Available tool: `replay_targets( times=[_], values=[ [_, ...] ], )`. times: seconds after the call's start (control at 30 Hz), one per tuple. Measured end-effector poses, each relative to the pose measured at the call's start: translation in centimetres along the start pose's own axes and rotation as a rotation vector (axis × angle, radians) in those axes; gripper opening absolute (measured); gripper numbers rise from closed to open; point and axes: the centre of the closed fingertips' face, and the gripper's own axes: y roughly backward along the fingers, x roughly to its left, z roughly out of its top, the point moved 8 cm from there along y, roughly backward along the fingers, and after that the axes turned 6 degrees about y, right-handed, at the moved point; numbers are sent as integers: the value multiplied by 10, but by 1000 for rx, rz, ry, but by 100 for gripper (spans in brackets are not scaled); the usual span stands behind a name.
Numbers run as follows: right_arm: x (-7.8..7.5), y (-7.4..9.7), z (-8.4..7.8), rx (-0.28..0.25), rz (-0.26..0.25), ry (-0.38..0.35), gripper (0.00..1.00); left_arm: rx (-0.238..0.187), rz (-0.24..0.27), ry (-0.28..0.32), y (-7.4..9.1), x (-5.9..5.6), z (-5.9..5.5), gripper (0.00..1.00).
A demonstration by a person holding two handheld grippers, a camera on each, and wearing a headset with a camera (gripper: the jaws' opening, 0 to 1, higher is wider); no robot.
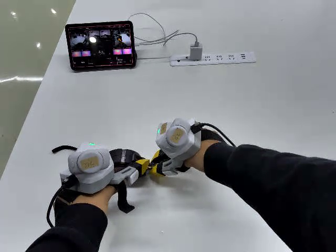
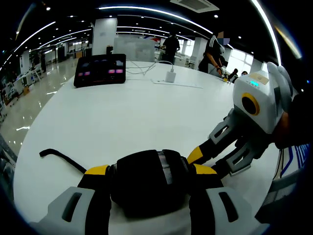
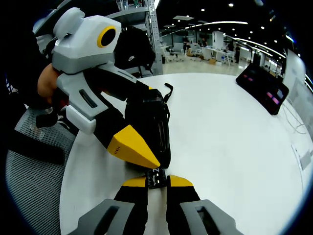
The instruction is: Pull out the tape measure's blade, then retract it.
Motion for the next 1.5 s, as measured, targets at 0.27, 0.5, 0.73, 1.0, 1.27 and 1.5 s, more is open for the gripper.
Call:
replay_targets(
  times=[0.27, 0.5, 0.73, 1.0, 1.27, 1.5],
  values=[
    [0, -2, 2, -1, -3, 1, 9, 1, -1, 0, 0, 1, 0, 60],
    [1, -4, 5, 1, 1, 5, 10, 3, -1, 0, 0, 1, 0, 60],
    [1, -4, 6, 4, 0, 5, 10, 1, 0, -2, 0, 1, 0, 60],
    [2, -4, 6, 6, -9, -1, 11, -3, 5, -10, 0, 0, 0, 61],
    [3, -5, 6, 5, -20, -33, 12, -6, 1, -14, 1, 0, -1, 62],
    [4, -5, 5, -8, -20, 0, 12, -12, -6, -21, 0, 0, -1, 62]
  ],
)
